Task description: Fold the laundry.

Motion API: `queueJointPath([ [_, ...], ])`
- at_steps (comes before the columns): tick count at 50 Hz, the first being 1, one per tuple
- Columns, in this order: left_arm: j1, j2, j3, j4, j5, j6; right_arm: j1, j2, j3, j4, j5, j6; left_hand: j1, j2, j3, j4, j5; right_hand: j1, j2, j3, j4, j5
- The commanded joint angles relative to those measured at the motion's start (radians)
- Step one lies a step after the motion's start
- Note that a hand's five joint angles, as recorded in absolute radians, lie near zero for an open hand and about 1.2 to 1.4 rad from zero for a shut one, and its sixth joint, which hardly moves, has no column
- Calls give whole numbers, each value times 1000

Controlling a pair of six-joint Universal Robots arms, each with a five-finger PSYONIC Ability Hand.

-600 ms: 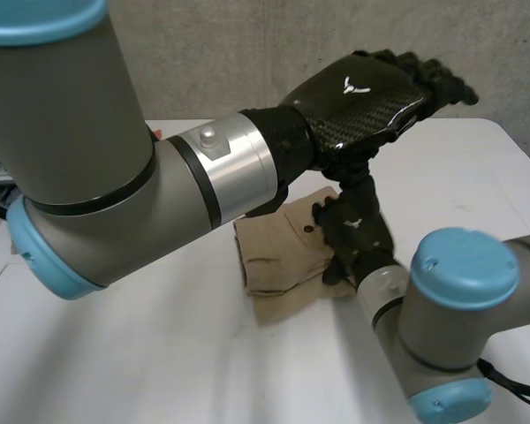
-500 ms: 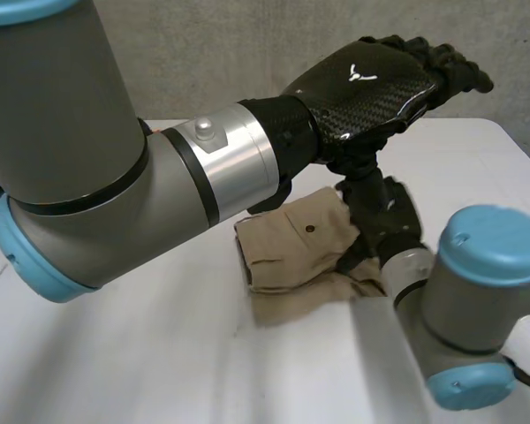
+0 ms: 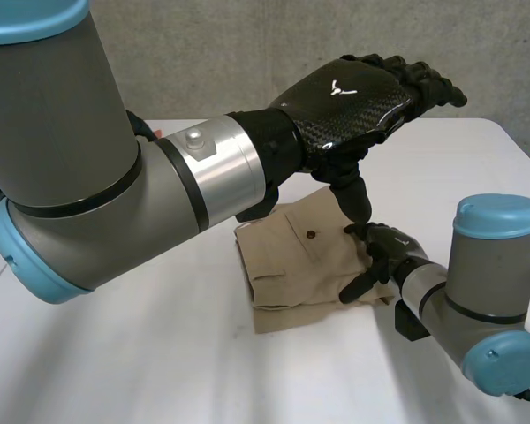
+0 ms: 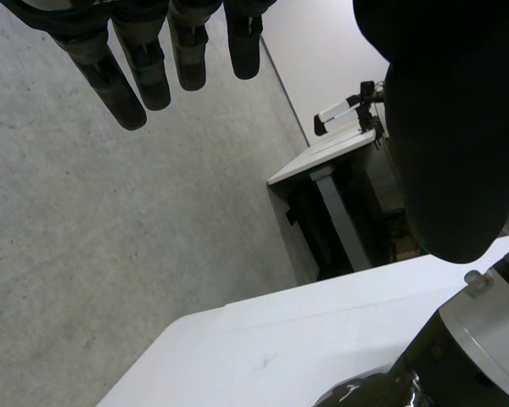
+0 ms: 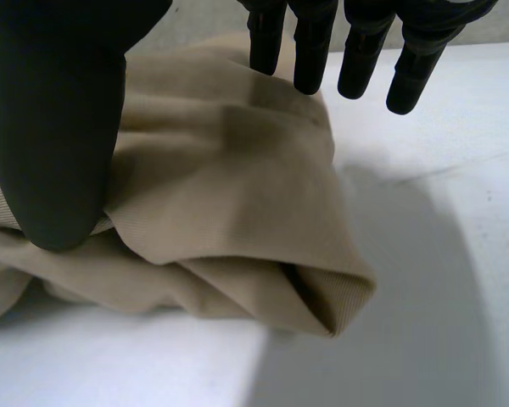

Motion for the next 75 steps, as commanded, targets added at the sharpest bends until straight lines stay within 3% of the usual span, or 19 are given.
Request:
queueJointPath([
  [1, 12, 5, -24, 2, 8, 1, 24, 73, -49, -29, 7, -100, -10, -28, -34, -25, -48, 256, 265, 269, 260, 292],
  [2, 13, 3, -27, 2, 9, 1, 24, 78, -57, -32, 10, -111, -10, -28, -34, -25, -48, 522, 531, 535, 526, 558],
  [3, 16, 5, -30, 4, 9, 1, 19, 83, -63, -38, 24, -123, -10, -28, -34, -25, -48, 1107, 1115, 1119, 1110, 1143],
  [7, 21, 12, -36, 5, 9, -4, -9, 69, -79, -123, 76, -116, -10, -28, -34, -25, -48, 1113, 1121, 1125, 1116, 1149],
  [10, 21, 17, -38, 10, 9, -5, -35, 78, -109, -196, 70, -116, -10, -28, -34, -25, -48, 1113, 1121, 1125, 1116, 1149],
  [14, 25, 21, -30, 17, 8, -7, -91, 156, -236, -250, 86, -133, -10, -28, -34, -25, -48, 1113, 1121, 1125, 1116, 1149],
  [17, 25, 26, -23, 19, 5, -14, -165, 250, -403, -225, 142, -139, -10, -28, -34, -25, -48, 1113, 1121, 1125, 1116, 1149],
  [22, 30, 32, -14, 19, 2, -39, -317, 462, -815, -75, 295, -145, -10, -28, -34, -25, -48, 1113, 1121, 1125, 1116, 1149],
  [28, 33, 37, -12, 19, 2, -54, -436, 792, -1389, 233, 302, -191, -10, -28, -34, -25, -48, 1113, 1121, 1125, 1116, 1149],
  [30, 33, 37, -13, 19, 2, -56, -463, 856, -1493, 286, 297, -197, -10, -28, -34, -25, -48, 1113, 1121, 1125, 1116, 1149],
  [37, 27, 28, -10, 20, 2, -53, -519, 843, -1413, 206, 205, -202, -10, -28, -34, -25, -48, 1113, 1121, 1125, 1116, 1149],
  [41, 16, 18, -3, 19, 0, -53, -538, 853, -1441, 209, 195, -208, -10, -28, -34, -25, -48, 1113, 1121, 1125, 1116, 1149],
  [50, 7, 23, -3, 17, -6, -53, -536, 862, -1436, 284, 69, -248, -10, -28, -34, -25, -48, 1113, 1121, 1125, 1116, 1149],
  [53, 7, 26, -6, 17, -7, -53, -541, 862, -1438, 322, 95, -280, -10, -28, -34, -25, -48, 1113, 1121, 1125, 1116, 1149],
  [55, 8, 28, -9, 16, -6, -54, -552, 857, -1433, 335, 164, -318, -10, -28, -34, -25, -48, -15, -7, -3, -12, 20],
  [56, 10, 29, -12, 16, -6, -54, -555, 857, -1433, 333, 182, -335, -10, -28, -34, -25, -48, -109, -101, -97, -105, -73],
  [63, 15, 37, -27, 17, -6, -56, -593, 830, -1421, 284, 237, -427, -10, -28, -34, -25, -48, -109, -101, -97, -105, -73],
  [75, 16, 43, -29, 16, -6, -59, -582, 770, -1324, 247, 176, -458, -10, -28, -34, -25, -48, -109, -101, -97, -105, -73],
])
